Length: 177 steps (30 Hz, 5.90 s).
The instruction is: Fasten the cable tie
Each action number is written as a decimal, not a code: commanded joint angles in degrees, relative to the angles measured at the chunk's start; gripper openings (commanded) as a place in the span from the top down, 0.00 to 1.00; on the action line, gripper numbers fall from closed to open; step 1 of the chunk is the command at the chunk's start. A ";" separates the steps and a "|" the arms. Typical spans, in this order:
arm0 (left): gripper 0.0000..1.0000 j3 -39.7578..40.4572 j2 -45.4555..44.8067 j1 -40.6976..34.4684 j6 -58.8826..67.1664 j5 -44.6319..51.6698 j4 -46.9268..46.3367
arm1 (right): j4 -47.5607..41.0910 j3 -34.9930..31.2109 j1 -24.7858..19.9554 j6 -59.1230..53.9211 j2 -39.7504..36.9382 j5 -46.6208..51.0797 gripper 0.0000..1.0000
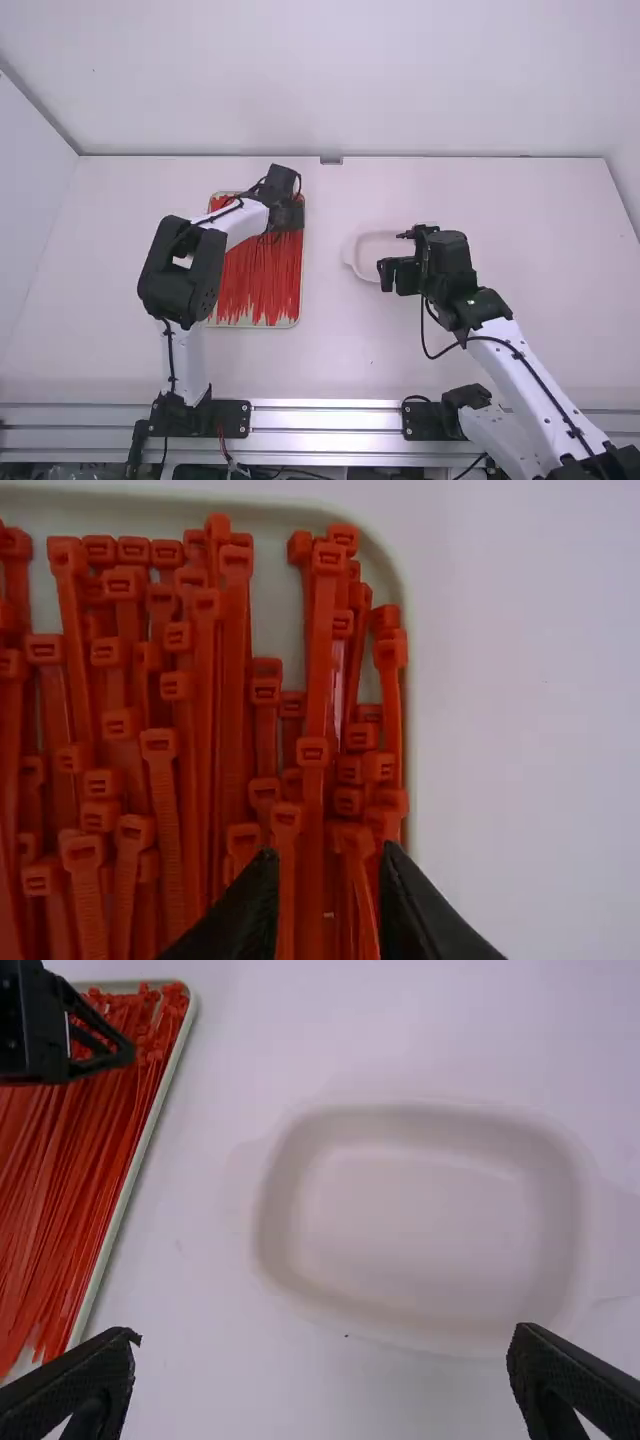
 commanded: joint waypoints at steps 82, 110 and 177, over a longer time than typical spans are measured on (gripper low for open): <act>0.84 -4.04 0.74 -1.18 -1.75 -3.02 4.85 | -0.22 1.81 0.33 0.15 0.37 0.07 0.00; 0.86 -4.07 0.74 -1.18 -2.84 -2.97 4.59 | -0.07 1.81 0.33 0.15 0.37 0.02 0.00; 0.99 8.11 0.66 0.02 -3.72 -5.92 -9.27 | -0.04 1.81 0.33 0.11 0.37 -1.20 0.00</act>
